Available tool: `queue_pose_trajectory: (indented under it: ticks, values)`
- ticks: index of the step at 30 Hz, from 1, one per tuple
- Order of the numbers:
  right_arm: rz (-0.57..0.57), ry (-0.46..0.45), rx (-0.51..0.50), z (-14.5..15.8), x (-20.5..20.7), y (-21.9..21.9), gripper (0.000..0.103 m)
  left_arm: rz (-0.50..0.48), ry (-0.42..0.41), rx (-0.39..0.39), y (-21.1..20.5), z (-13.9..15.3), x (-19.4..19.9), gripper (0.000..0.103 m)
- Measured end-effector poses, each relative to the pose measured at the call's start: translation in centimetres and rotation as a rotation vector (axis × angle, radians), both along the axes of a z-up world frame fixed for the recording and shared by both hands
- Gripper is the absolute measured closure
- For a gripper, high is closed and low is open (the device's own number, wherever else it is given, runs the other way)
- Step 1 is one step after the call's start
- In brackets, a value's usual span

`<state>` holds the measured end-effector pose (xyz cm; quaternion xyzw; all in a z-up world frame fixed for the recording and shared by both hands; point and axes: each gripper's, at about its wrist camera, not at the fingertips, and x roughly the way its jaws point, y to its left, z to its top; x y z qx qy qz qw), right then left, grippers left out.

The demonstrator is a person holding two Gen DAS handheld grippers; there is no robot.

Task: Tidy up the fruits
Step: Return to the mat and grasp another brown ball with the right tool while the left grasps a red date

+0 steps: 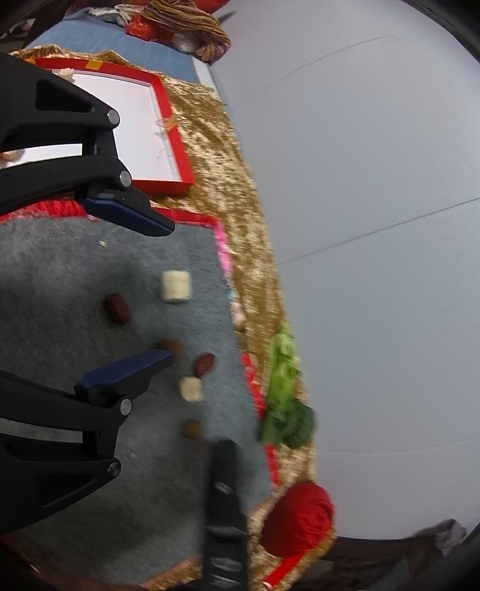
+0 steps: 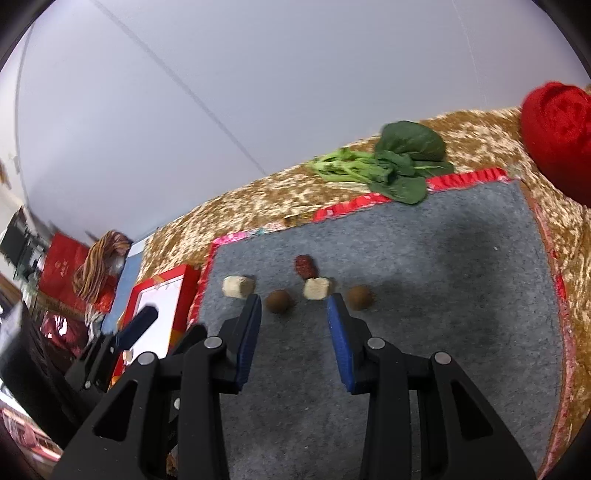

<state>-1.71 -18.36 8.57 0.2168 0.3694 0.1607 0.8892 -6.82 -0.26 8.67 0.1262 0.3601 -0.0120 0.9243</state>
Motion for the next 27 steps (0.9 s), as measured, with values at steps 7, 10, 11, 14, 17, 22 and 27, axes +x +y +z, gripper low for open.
queue_pose_trajectory:
  ticks: [7,10,11,14,17,22,27]
  values:
    - [-0.094,0.162,0.061,-2.6,3.2,-2.3,0.064,0.07,0.174,-0.019,4.3,-2.4,1.0,0.039]
    - [-0.111,0.204,0.067,-3.7,4.3,-2.0,0.064,0.085,0.211,-0.054,5.8,-2.7,0.9,0.039]
    - [-0.113,0.211,0.067,-3.9,4.6,-1.9,0.064,0.084,0.223,-0.072,6.3,-2.8,0.9,0.039]
    - [-0.12,0.229,0.034,-4.6,5.4,-1.1,0.064,0.088,0.247,-0.072,6.9,-3.2,1.1,0.039]
    - [-0.123,0.26,-0.008,-5.8,6.2,-0.3,0.064,0.076,0.259,-0.077,7.0,-3.5,1.4,0.039]
    - [-0.135,0.264,-0.094,-6.2,6.4,0.2,0.08,0.009,0.264,-0.093,5.6,-3.8,2.0,0.039]
    - [-0.123,0.257,0.014,-5.0,5.3,-1.4,0.08,-0.049,0.274,-0.096,4.0,-4.6,2.8,0.039]
